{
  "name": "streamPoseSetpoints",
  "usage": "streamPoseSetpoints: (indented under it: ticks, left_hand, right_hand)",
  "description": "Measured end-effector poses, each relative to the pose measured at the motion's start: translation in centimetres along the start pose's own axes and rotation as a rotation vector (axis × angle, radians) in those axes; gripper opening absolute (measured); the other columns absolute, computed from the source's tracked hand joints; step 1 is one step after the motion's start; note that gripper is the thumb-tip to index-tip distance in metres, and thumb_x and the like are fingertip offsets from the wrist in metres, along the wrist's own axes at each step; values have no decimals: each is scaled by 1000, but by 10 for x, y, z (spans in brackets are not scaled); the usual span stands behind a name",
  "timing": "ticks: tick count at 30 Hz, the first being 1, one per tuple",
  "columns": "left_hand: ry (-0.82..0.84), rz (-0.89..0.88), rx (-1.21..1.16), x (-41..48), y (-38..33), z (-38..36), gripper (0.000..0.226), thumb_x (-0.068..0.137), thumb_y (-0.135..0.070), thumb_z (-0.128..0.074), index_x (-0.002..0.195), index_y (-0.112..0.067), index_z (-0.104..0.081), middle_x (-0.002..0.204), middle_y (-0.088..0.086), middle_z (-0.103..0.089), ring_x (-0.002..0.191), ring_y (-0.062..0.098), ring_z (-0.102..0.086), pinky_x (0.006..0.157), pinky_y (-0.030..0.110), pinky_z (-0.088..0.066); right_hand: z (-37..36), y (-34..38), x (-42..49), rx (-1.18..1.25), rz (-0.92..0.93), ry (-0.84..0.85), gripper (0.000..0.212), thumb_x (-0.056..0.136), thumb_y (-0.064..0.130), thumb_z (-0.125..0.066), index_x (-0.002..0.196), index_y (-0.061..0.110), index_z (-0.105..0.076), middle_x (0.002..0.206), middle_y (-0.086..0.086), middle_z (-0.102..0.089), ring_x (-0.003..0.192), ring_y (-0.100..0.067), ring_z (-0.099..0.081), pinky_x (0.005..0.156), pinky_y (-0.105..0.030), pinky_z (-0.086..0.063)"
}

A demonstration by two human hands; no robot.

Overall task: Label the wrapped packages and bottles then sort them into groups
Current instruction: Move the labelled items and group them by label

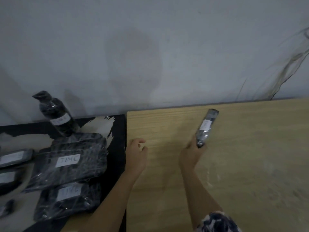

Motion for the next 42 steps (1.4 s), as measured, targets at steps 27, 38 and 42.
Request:
streamPoseSetpoints:
  ticks: [27, 38, 42]
  left_hand:
    - [29, 156, -621, -84, 167, 384, 21, 88, -17, -64, 108, -13, -63, 92, 5, -70, 78, 17, -66, 64, 25, -55]
    - [-378, 462, -80, -41, 327, 489, 56, 85, -34, -65, 130, -6, -48, 128, 17, -54, 111, 36, -53, 91, 45, -47]
    - [-278, 528, 80, -16, 364, 491, 57, 83, -40, -65, 124, -6, -46, 121, 21, -55, 113, 40, -49, 95, 48, -43]
  right_hand:
    - [-113, -5, -563, -257, 729, 776, 63, 91, 38, -38, 148, 28, -13, 149, 1, -11, 131, -12, -29, 102, -16, -32]
    - [-189, -15, -608, -440, 581, 939, 47, 91, 1, -45, 136, 14, -41, 140, -6, -29, 124, -14, -35, 95, -11, -28]
    - [-237, -15, -631, -403, 574, 979, 40, 90, -1, -45, 129, 7, -48, 131, -12, -39, 115, -23, -45, 96, -25, -41]
Point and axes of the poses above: each hand's wrist, its own x-axis towards the middle knuckle, its own z-axis out of the back of the hand, y = z × x, the point moved 5 cm from there along x, towards the middle knuckle
